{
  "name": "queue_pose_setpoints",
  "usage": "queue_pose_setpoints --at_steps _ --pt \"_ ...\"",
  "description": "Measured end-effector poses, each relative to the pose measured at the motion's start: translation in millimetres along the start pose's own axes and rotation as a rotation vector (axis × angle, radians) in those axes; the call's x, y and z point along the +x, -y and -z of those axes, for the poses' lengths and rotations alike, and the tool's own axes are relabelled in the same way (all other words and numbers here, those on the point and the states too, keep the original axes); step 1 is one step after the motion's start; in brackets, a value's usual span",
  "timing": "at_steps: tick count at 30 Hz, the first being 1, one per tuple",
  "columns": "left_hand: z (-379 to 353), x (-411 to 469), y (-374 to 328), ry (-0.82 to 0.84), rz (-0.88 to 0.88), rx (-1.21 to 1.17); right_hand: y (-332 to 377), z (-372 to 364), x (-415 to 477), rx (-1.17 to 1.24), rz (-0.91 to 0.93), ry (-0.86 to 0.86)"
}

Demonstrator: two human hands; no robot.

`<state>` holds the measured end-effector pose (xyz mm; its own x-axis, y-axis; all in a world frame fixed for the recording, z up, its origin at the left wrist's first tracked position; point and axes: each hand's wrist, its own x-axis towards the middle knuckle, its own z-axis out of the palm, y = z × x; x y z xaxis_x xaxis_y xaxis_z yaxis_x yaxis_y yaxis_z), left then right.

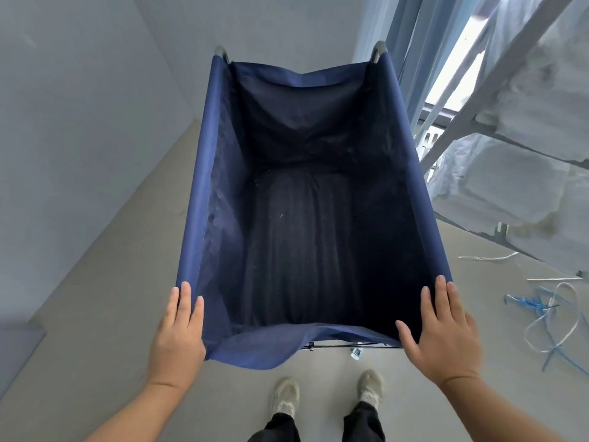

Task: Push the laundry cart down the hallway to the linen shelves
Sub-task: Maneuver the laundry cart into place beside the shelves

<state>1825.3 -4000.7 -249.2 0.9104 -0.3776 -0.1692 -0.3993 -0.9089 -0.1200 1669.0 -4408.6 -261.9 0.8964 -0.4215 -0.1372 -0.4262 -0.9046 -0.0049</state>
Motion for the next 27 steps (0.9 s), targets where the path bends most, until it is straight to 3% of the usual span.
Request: queue_pose_setpoints --at_steps 6,15,27 --pt "14 5 -23 0.056 0.053 -0.015 -19 9 25 0.031 0.067 -0.004" --pt "7 20 -62 0.081 0.039 0.165 -60 15 70 0.016 0.146 -0.049" --pt "11 19 -111 -0.032 0.157 -0.03 -105 16 95 0.017 0.23 -0.047"
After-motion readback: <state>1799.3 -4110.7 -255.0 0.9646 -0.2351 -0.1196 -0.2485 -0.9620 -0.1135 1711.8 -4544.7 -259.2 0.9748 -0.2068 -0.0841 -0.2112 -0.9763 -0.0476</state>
